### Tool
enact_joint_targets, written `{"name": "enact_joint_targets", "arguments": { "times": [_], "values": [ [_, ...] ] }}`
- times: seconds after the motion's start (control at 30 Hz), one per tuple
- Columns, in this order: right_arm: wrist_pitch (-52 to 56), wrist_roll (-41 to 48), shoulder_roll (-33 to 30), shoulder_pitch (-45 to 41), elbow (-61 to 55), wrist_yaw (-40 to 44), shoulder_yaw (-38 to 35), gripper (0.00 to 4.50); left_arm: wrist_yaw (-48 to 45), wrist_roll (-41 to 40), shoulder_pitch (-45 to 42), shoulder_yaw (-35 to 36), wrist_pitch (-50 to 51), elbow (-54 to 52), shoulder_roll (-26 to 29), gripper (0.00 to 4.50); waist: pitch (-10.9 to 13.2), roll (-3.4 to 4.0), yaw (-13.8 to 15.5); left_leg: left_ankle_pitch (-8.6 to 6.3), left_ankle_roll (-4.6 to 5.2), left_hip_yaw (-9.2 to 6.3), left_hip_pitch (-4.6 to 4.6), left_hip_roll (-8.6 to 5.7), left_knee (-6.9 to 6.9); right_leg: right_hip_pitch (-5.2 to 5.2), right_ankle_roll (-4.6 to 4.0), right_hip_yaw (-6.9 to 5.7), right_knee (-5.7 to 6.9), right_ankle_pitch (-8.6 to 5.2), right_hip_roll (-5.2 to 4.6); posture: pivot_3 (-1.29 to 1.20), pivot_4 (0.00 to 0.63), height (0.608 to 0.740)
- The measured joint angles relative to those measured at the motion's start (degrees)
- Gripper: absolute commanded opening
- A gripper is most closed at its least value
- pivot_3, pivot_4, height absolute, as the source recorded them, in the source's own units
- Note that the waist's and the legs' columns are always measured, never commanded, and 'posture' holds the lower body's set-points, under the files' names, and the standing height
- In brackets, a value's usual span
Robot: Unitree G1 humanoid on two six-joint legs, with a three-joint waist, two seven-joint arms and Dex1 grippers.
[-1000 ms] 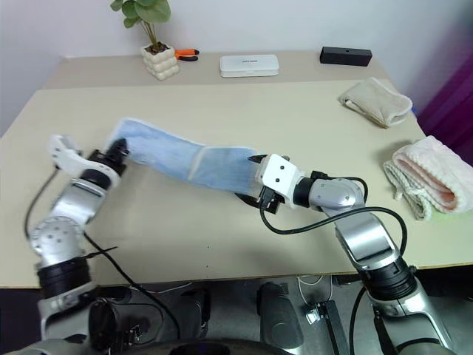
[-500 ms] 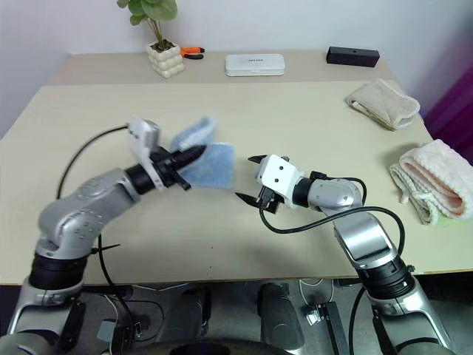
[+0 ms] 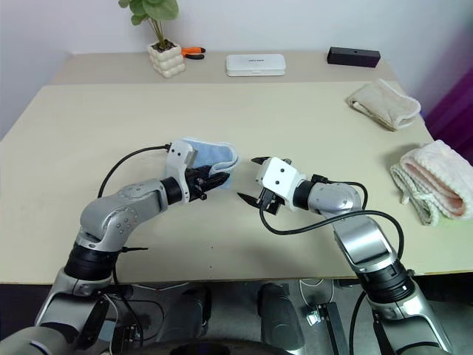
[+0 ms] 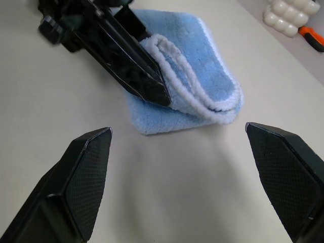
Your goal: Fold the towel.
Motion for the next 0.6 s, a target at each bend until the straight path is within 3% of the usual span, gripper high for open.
{"name": "enact_joint_targets", "arguments": {
  "times": [0.13,0.2,0.27,0.3,0.47,0.6],
  "values": [
    [0.8,0.5,0.9,-0.3,-0.1,-0.4,-0.2,4.34,-0.2,-4.6,2.2,7.5,3.2,-4.0,1.3,3.75,0.0,0.00,-0.1,0.00,0.00,0.00,0.01,0.01,0.00,0.00,0.00,0.00,0.01,0.00,0.00,0.00,0.150,0.737],
    [2.5,1.7,2.4,-0.6,-0.2,-1.2,-1.0,3.80,-0.7,-7.8,4.8,12.2,4.8,-6.4,3.4,3.79,0.0,0.00,-0.3,0.00,0.00,0.00,0.02,0.02,-0.02,-0.02,0.00,0.00,0.03,0.00,0.00,0.00,0.150,0.737],
    [4.2,2.8,3.7,-1.2,-0.2,-2.0,-1.9,3.10,-1.5,-11.4,8.1,18.1,6.1,-8.9,5.9,3.30,0.0,0.02,-0.3,0.00,0.00,-0.01,0.02,0.03,-0.02,-0.03,0.00,-0.01,0.08,0.00,0.00,0.00,0.150,0.737],
    [5.2,3.0,4.3,-1.8,-0.2,-2.5,-2.0,2.52,-1.5,-12.0,9.0,20.7,6.0,-9.7,6.7,2.96,0.0,0.02,-0.2,0.00,0.00,-0.01,0.02,0.03,0.00,-0.03,0.00,-0.01,0.08,0.00,0.00,0.00,0.150,0.737],
    [8.1,4.3,8.5,-6.1,0.1,-4.6,-1.9,0.04,0.7,-9.3,9.0,24.4,2.3,-10.0,8.1,0.56,0.0,0.00,0.5,0.00,-0.01,0.00,0.02,-0.02,0.06,0.08,-0.05,-0.02,-0.01,-0.01,-0.06,0.00,0.150,0.737],
    [9.5,3.8,16.2,-12.6,8.5,-7.7,-0.1,0.04,2.8,-1.3,3.9,18.5,-3.0,-3.8,5.2,0.56,0.0,0.00,0.2,0.03,-0.05,0.01,0.05,-0.04,0.04,0.08,-0.08,-0.01,-0.03,0.07,-0.04,0.00,0.150,0.737]
  ]
}}
